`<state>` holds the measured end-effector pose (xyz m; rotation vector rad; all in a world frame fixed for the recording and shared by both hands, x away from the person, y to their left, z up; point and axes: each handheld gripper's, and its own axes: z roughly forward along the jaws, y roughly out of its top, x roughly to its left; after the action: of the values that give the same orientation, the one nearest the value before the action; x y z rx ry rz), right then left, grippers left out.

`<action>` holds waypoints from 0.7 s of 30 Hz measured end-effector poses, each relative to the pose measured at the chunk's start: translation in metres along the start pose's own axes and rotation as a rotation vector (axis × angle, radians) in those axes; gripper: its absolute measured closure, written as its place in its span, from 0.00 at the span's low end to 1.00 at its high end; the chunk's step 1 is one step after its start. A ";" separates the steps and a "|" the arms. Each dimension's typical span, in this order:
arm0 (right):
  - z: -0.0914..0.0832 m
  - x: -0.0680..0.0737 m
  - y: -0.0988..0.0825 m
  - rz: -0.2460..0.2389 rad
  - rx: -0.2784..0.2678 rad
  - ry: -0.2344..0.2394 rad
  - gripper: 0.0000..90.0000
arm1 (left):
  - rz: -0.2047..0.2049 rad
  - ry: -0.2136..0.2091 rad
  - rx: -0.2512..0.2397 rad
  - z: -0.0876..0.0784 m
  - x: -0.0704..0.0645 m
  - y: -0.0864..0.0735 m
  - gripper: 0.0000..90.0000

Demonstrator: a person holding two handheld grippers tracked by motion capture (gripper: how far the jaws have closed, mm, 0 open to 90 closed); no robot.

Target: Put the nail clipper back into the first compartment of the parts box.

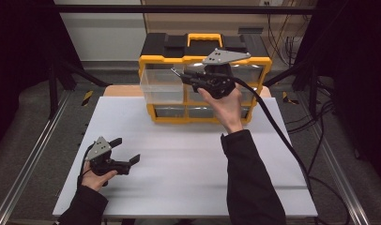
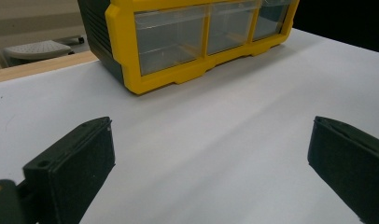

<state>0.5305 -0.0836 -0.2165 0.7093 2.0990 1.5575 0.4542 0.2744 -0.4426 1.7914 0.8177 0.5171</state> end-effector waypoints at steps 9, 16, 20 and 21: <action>0.017 0.001 0.004 -0.003 0.027 -0.010 0.88 | 0.000 -0.001 -0.002 0.000 0.000 0.000 0.00; 0.031 0.001 0.006 -0.001 0.049 -0.022 0.88 | -0.001 -0.001 -0.002 0.000 0.000 0.000 0.00; 0.037 0.001 0.007 -0.003 0.063 -0.026 0.88 | 0.002 -0.002 -0.002 0.000 0.000 0.000 0.00; 0.038 0.001 0.007 -0.005 0.069 -0.029 0.88 | 0.000 -0.002 -0.002 0.000 0.000 0.000 0.00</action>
<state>0.5540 -0.0528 -0.2208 0.7451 2.1409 1.4691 0.4539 0.2745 -0.4425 1.7901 0.8159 0.5161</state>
